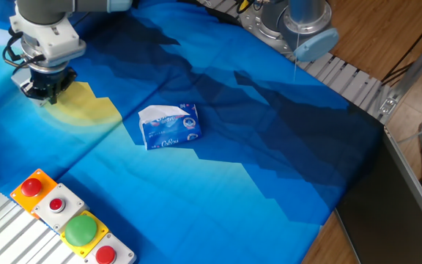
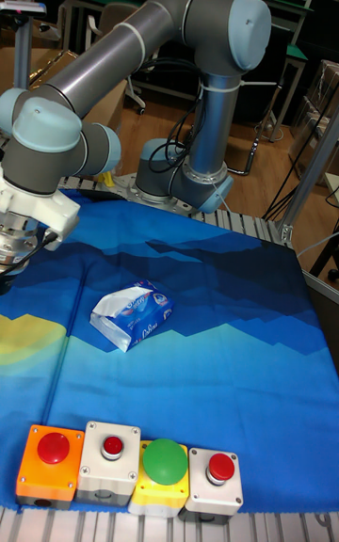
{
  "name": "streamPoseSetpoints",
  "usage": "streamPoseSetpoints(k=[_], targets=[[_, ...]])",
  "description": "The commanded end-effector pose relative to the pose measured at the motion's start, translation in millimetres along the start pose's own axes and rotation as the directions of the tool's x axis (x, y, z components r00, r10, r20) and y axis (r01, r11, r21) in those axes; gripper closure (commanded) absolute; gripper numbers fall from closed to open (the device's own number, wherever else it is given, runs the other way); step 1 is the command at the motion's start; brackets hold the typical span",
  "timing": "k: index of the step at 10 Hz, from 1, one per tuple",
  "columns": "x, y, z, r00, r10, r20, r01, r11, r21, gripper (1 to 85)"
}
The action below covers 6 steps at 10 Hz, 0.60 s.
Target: Press the button horizontally
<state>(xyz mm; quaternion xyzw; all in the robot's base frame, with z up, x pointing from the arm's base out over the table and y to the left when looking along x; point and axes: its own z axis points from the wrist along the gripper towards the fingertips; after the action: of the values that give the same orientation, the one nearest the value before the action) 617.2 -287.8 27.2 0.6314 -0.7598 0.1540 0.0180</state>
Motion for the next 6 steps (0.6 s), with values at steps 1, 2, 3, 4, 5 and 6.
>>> streamPoseSetpoints(k=[1, 2, 3, 4, 5, 6], targets=[[4.1, 3.1, -0.3, 1.0, 0.026, -0.004, -0.026, 1.0, -0.01, 84.7], [4.6, 3.5, -0.4, 1.0, 0.028, -0.006, -0.028, 1.0, -0.011, 84.7], [5.1, 3.8, -0.5, 0.999, 0.033, -0.008, -0.033, 0.999, -0.012, 84.7], [5.3, 4.6, -0.4, 0.999, 0.036, -0.009, -0.036, 0.999, -0.015, 84.7], [5.9, 5.4, -0.4, 0.999, 0.039, -0.011, -0.039, 0.999, -0.018, 84.7], [6.6, 6.1, -0.4, 0.999, 0.04, -0.013, -0.04, 0.999, -0.02, 84.7]])
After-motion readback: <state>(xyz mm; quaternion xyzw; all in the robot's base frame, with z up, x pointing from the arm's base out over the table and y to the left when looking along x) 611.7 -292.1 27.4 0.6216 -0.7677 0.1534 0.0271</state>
